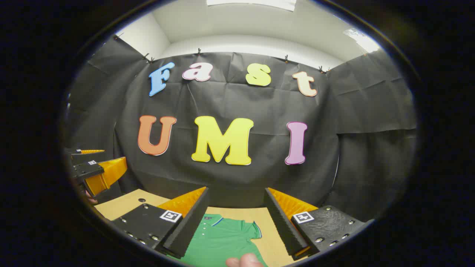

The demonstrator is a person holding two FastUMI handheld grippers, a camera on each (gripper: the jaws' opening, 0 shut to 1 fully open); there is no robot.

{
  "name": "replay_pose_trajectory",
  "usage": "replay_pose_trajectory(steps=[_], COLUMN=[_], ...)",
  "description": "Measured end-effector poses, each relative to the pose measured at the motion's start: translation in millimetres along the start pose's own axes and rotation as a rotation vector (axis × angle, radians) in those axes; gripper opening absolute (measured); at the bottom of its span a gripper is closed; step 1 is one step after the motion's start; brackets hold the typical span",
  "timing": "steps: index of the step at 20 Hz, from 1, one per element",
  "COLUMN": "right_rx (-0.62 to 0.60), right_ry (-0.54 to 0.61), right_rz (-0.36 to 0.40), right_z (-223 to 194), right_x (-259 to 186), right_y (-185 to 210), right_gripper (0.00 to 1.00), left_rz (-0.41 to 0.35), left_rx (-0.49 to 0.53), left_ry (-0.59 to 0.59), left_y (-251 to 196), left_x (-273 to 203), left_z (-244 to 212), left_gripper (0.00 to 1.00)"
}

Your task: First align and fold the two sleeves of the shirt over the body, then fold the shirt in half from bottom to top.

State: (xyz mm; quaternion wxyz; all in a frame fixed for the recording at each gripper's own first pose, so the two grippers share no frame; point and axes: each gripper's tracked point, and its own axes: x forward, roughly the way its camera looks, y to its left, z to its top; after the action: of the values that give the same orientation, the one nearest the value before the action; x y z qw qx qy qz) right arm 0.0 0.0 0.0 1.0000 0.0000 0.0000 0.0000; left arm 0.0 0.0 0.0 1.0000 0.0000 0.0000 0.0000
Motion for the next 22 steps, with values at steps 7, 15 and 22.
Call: replay_pose_trajectory(steps=[7,15,22], right_rx=[-0.009,-0.008,-0.002], right_ry=[0.012,0.025,0.039], right_rz=[-0.001,0.015,0.016], right_z=[-5,-9,-15], right_x=[16,34,44], right_y=[-5,-6,-20], right_gripper=[0.93,0.93,0.94], left_rz=[0.015,0.049,0.049], left_rx=[-0.005,-0.004,-0.009], left_ry=[0.013,0.033,0.057], left_y=[2,8,1], left_x=[8,15,24], left_z=[-6,-15,-23], left_gripper=[0.98,0.98,0.98])
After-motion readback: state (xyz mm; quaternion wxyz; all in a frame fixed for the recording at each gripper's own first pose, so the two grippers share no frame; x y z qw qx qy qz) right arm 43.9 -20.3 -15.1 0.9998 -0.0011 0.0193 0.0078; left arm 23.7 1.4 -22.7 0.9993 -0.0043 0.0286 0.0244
